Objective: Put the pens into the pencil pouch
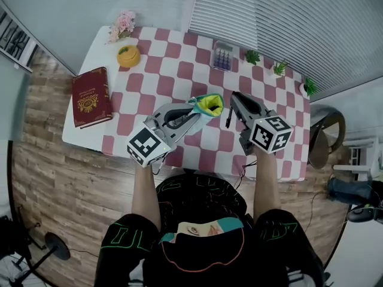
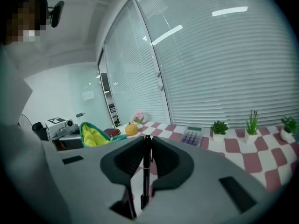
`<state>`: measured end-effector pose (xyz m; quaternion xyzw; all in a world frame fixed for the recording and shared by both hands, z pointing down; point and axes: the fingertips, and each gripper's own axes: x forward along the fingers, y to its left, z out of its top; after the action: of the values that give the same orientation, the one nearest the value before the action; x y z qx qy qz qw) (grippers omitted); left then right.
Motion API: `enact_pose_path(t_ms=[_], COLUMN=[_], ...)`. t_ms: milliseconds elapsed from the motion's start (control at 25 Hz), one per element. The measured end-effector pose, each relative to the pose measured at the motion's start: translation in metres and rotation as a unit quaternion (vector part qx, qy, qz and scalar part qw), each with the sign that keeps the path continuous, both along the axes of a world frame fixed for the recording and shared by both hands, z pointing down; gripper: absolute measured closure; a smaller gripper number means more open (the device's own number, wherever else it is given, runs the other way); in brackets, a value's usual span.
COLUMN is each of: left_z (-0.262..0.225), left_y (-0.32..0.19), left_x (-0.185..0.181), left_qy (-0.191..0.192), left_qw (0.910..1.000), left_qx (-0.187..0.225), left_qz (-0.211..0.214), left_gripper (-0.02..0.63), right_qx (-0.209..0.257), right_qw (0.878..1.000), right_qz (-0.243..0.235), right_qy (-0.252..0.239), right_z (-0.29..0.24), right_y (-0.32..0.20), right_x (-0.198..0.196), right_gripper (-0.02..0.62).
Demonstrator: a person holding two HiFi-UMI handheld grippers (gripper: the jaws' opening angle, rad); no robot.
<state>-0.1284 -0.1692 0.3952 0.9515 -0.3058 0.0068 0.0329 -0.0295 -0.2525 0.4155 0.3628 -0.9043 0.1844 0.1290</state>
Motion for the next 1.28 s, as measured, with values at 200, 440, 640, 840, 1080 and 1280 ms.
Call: enact_pose_path(t_ms=[200, 440, 640, 840, 1080, 1280], left_z=[-0.006, -0.018, -0.026, -0.031, -0.033, -0.031], left_y=[-0.004, -0.008, -0.013, -0.016, -0.019, -0.022], left_x=[-0.002, -0.003, -0.004, -0.001, 0.002, 0.003], left_qy=[-0.007, 0.004, 0.006, 0.001, 0.001, 0.002], left_qw=[0.9999, 0.9999, 0.9996, 0.9994, 0.9992, 0.9993], left_qx=[0.008, 0.016, 0.026, 0.034, 0.039, 0.038], left_qz=[-0.001, 0.0, 0.001, 0.003, 0.007, 0.006], left_gripper=[0.586, 0.586, 0.586, 0.586, 0.586, 0.586], right_qx=[0.054, 0.102, 0.133, 0.172, 0.204, 0.209], right_qw=[0.998, 0.993, 0.988, 0.979, 0.97, 0.964], right_qz=[-0.004, -0.014, -0.007, -0.009, -0.009, -0.017], right_qy=[-0.038, -0.055, -0.079, -0.109, -0.133, -0.163], right_z=[-0.046, -0.089, -0.12, -0.157, -0.188, -0.205], right_y=[-0.01, -0.018, -0.029, -0.03, -0.023, -0.018], right_x=[-0.011, -0.021, -0.021, -0.026, -0.031, -0.029], right_gripper=[0.532, 0.532, 0.532, 0.532, 0.532, 0.532])
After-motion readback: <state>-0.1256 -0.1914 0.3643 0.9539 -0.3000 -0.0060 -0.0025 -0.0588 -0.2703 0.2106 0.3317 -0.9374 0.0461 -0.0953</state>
